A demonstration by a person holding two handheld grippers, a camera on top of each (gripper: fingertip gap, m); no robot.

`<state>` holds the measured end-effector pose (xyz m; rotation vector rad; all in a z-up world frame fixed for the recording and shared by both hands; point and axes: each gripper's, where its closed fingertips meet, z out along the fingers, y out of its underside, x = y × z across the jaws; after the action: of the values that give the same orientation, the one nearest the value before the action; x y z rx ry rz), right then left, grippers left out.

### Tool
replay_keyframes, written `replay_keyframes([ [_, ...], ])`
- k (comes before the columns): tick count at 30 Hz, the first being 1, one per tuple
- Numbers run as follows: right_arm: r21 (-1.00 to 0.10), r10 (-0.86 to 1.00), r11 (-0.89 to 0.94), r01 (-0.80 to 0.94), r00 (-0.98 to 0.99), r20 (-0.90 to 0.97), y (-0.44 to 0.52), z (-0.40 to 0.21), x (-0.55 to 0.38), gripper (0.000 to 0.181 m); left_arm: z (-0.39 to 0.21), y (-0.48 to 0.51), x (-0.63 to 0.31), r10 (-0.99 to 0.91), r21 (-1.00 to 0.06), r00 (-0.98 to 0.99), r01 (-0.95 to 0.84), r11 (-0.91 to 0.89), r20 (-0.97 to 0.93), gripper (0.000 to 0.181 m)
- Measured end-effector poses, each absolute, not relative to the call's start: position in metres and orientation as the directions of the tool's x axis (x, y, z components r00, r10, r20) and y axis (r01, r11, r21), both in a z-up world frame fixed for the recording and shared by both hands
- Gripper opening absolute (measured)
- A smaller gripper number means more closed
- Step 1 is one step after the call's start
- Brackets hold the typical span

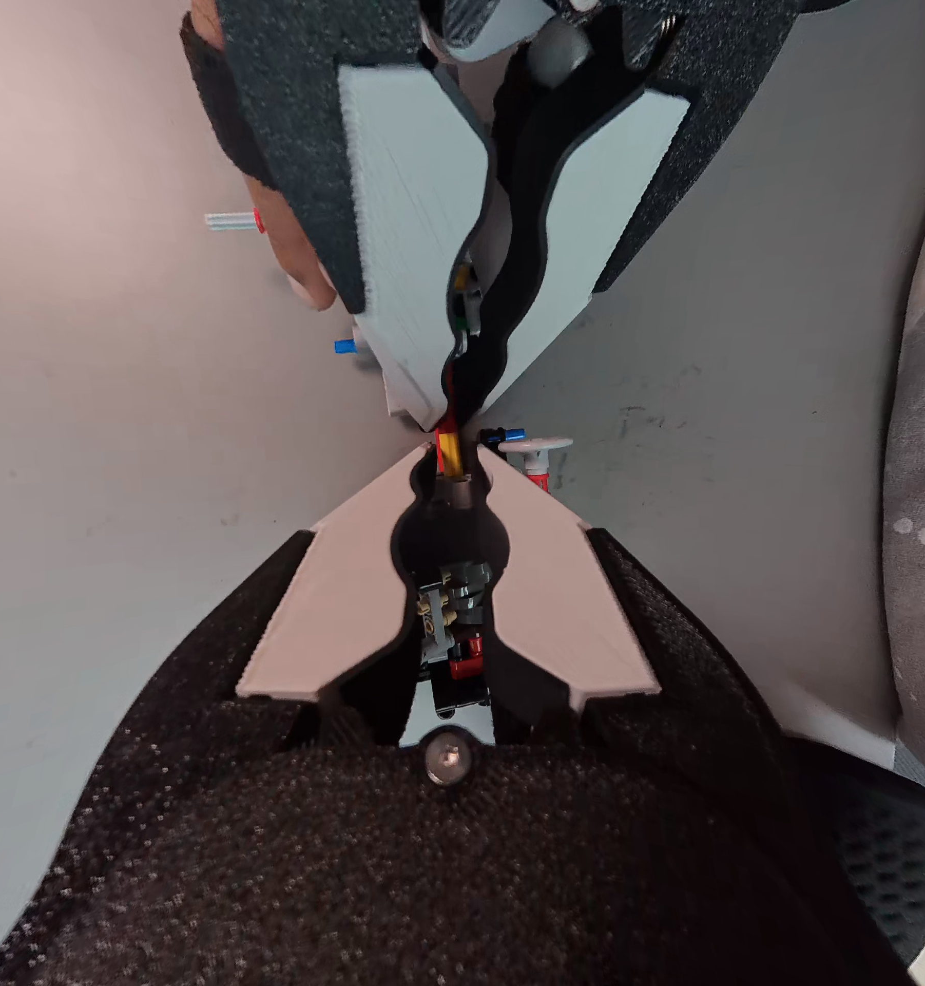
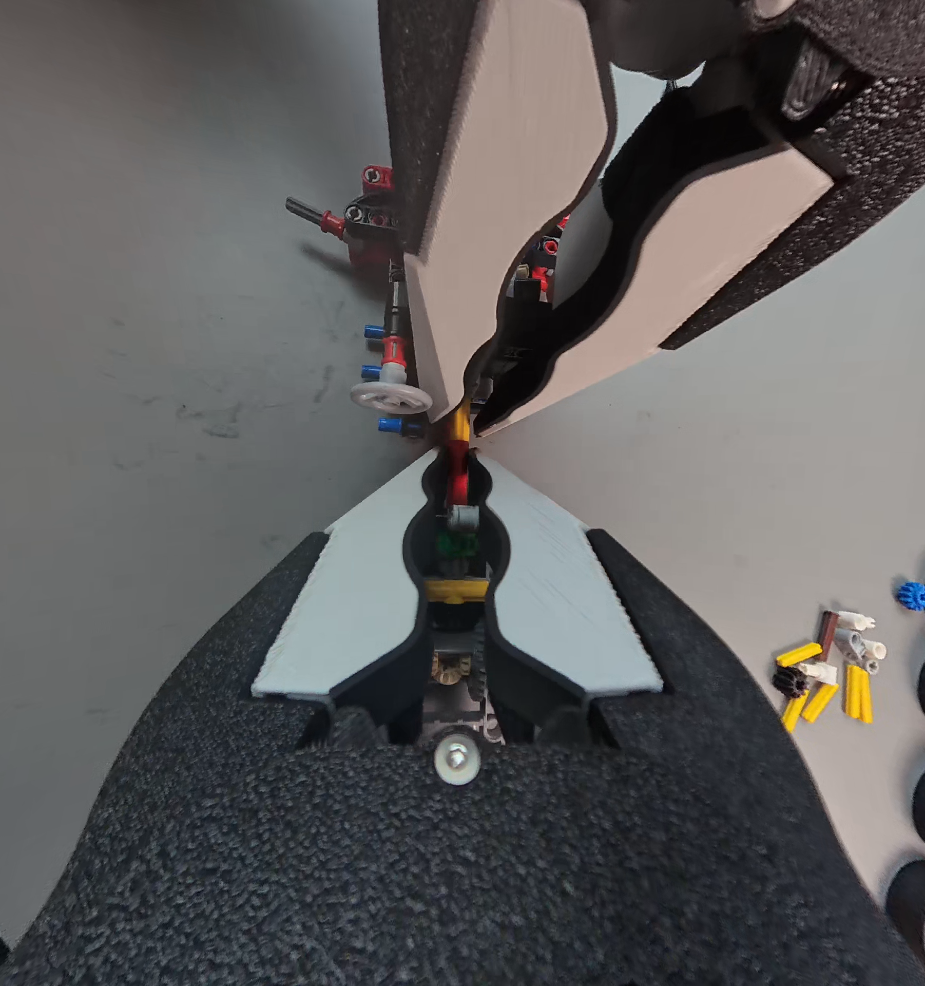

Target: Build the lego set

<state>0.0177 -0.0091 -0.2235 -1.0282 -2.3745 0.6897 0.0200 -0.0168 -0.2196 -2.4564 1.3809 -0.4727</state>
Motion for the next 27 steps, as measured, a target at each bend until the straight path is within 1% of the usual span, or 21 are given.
replay_keyframes([
  [3, -0.61, 0.757, 0.599, 0.518, -0.615, 0.221, -0.008, -0.222, 0.02, 0.007, -0.219, -0.016, 0.022, -0.849, -0.412, 0.506, -0.749, -0.519, 0.149, 0.013],
  [7, -0.618, 0.744, 0.606, 0.502, -0.633, 0.215, -0.007, -0.221, 0.026, 0.012, -0.219, -0.017, 0.022, -0.849, -0.414, 0.5, -0.745, -0.523, 0.172, 0.01],
  [9, -0.627, 0.742, 0.6, 0.496, -0.639, 0.204, -0.009, -0.221, 0.026, 0.006, -0.219, -0.019, 0.024, -0.856, -0.404, 0.487, -0.757, -0.514, 0.176, 0.011],
  [13, -0.633, 0.738, 0.606, 0.482, -0.638, 0.219, -0.009, -0.22, 0.026, 0.006, -0.219, -0.017, 0.024, -0.853, -0.391, 0.495, -0.761, -0.517, 0.165, 0.014],
  [17, -0.653, 0.757, 0.58, 0.488, -0.62, 0.209, -0.01, -0.22, 0.029, 0.005, -0.218, -0.015, 0.026, -0.813, -0.431, 0.541, -0.694, -0.577, 0.216, 0.021],
  [21, -0.662, 0.767, 0.563, 0.495, -0.611, 0.196, -0.011, -0.22, 0.028, 0.005, -0.214, -0.008, 0.031, -0.78, -0.483, 0.574, -0.624, -0.615, 0.251, 0.023],
  [23, -0.661, 0.767, 0.564, 0.495, -0.61, 0.198, -0.011, -0.22, 0.027, 0.005, -0.221, -0.006, 0.025, -0.796, -0.444, 0.577, -0.673, -0.591, 0.185, 0.025],
  [26, -0.667, 0.769, 0.558, 0.493, -0.61, 0.192, -0.011, -0.22, 0.026, 0.005, -0.223, -0.009, 0.025, -0.816, -0.421, 0.555, -0.708, -0.567, 0.165, 0.017],
  [27, -0.671, 0.77, 0.554, 0.493, -0.609, 0.189, -0.011, -0.22, 0.026, 0.005, -0.223, -0.01, 0.025, -0.82, -0.414, 0.549, -0.716, -0.562, 0.163, 0.017],
])
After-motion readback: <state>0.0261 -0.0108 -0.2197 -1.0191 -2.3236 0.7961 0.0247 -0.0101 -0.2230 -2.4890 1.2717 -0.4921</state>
